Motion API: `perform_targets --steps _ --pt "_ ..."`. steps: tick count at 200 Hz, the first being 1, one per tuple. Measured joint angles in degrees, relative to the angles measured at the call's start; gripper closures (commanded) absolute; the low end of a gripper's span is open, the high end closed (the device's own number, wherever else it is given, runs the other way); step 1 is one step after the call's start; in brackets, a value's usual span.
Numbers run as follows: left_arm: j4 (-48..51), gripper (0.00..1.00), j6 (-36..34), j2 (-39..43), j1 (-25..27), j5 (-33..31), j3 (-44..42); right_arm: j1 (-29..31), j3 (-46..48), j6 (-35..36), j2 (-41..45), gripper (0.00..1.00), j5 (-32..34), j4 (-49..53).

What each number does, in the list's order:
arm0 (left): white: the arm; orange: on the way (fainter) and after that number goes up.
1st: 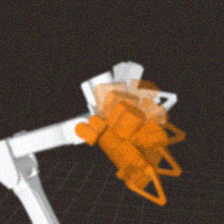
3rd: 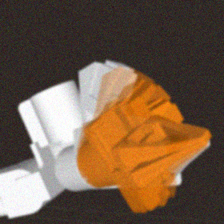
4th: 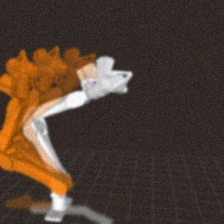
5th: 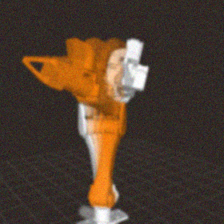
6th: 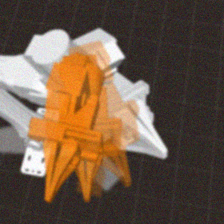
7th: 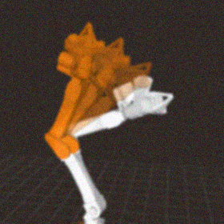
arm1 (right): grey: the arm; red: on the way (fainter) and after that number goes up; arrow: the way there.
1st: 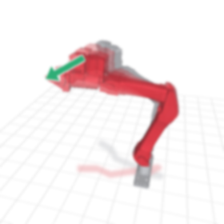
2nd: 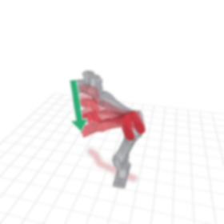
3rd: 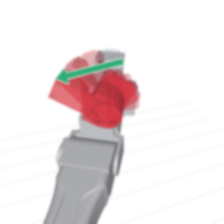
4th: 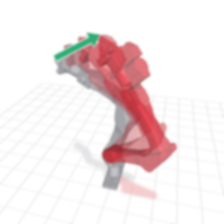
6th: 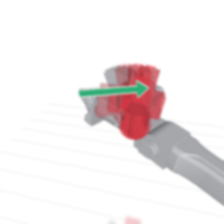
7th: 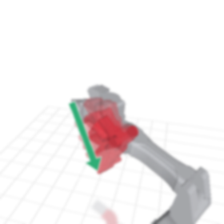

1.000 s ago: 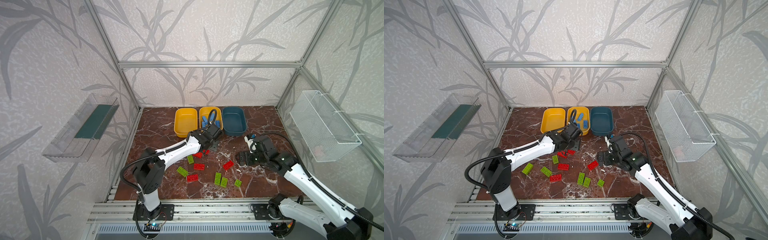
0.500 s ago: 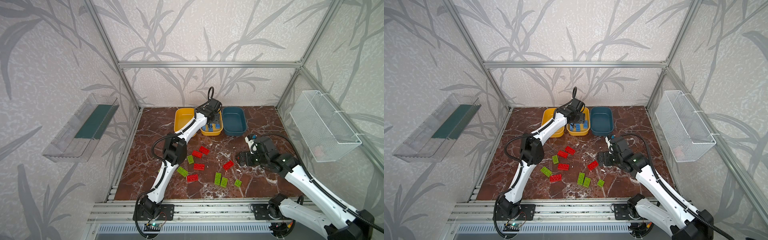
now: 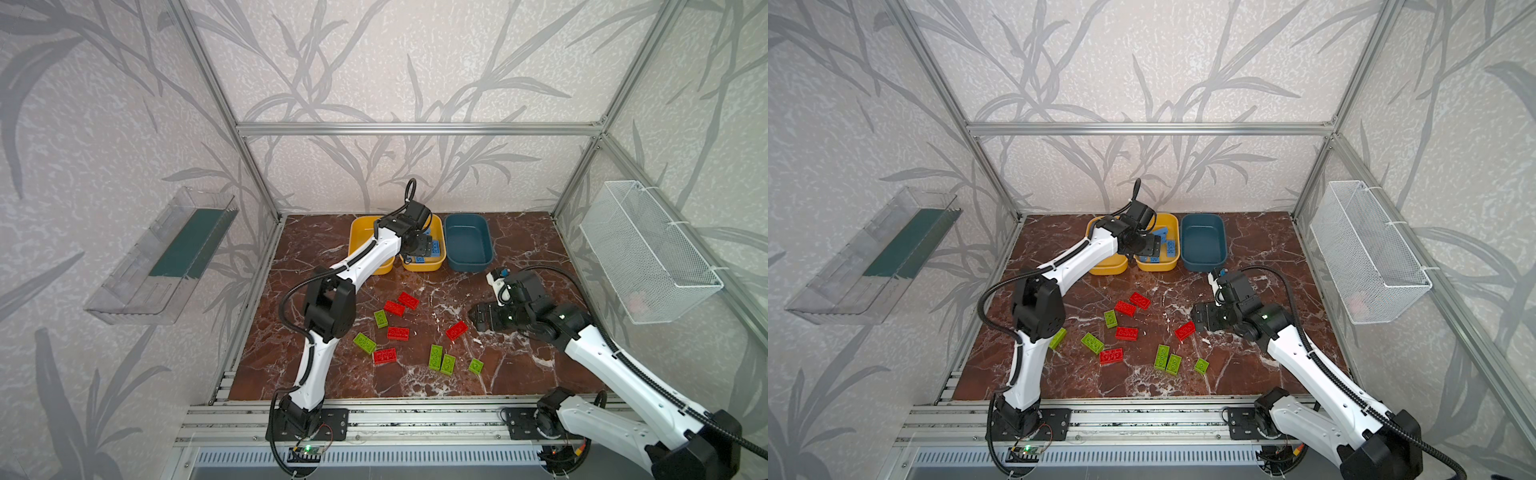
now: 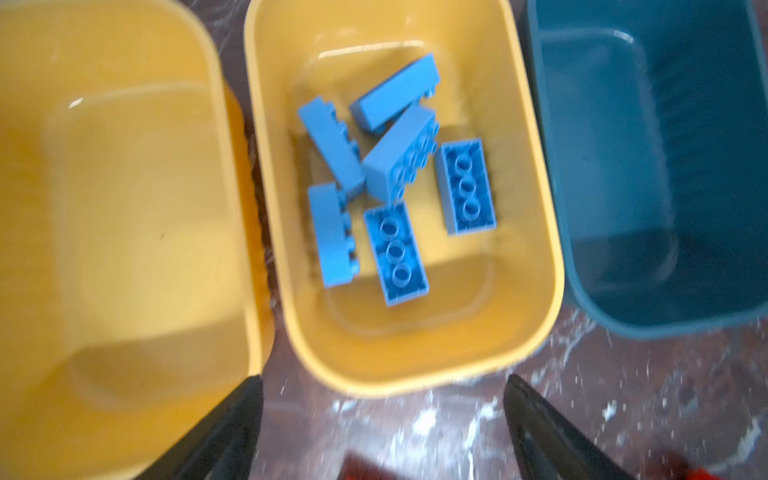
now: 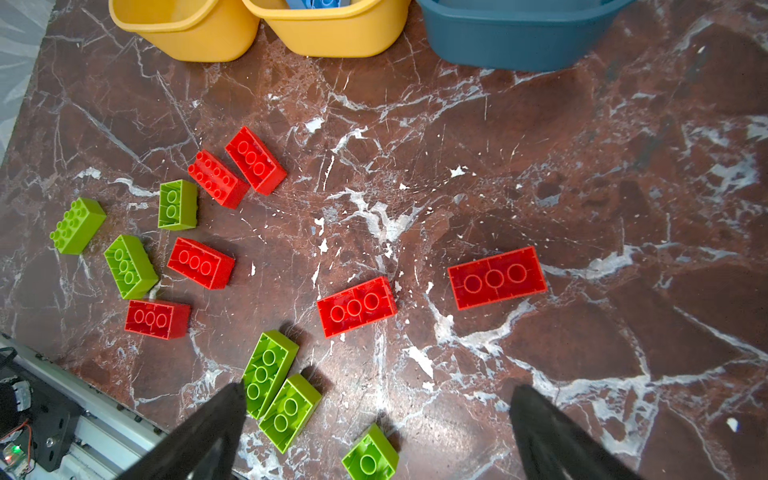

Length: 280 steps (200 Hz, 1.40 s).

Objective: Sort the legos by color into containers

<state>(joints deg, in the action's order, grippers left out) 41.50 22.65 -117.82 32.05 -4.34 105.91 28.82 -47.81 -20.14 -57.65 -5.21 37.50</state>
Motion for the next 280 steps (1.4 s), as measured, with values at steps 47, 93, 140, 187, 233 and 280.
perform_targets --steps 47,93,140,187,233,280 --pt "-7.4 0.09 0.5 23.0 0.5 0.2 -30.0 0.7 0.0 -0.1 0.8 0.01 -0.7 0.4" --pt "-10.7 0.09 -0.7 30.9 1.3 1.4 -44.7 1.8 0.0 -1.1 0.7 0.01 -1.4 1.0" --pt "-14.6 0.09 -6.1 26.7 3.1 1.7 -43.4 3.0 0.0 -2.0 0.7 0.01 -1.5 1.8" --pt "-16.8 0.08 -9.2 17.7 4.1 3.2 -38.4 3.1 0.0 -2.7 3.5 0.01 -0.7 3.9" --pt "-17.7 0.08 -10.6 12.3 4.3 4.0 -35.0 3.1 0.0 -2.8 4.6 0.01 0.3 5.1" --pt "-18.0 0.08 -11.3 9.2 4.7 4.7 -33.8 3.1 0.0 -2.8 4.6 0.01 1.0 5.3"
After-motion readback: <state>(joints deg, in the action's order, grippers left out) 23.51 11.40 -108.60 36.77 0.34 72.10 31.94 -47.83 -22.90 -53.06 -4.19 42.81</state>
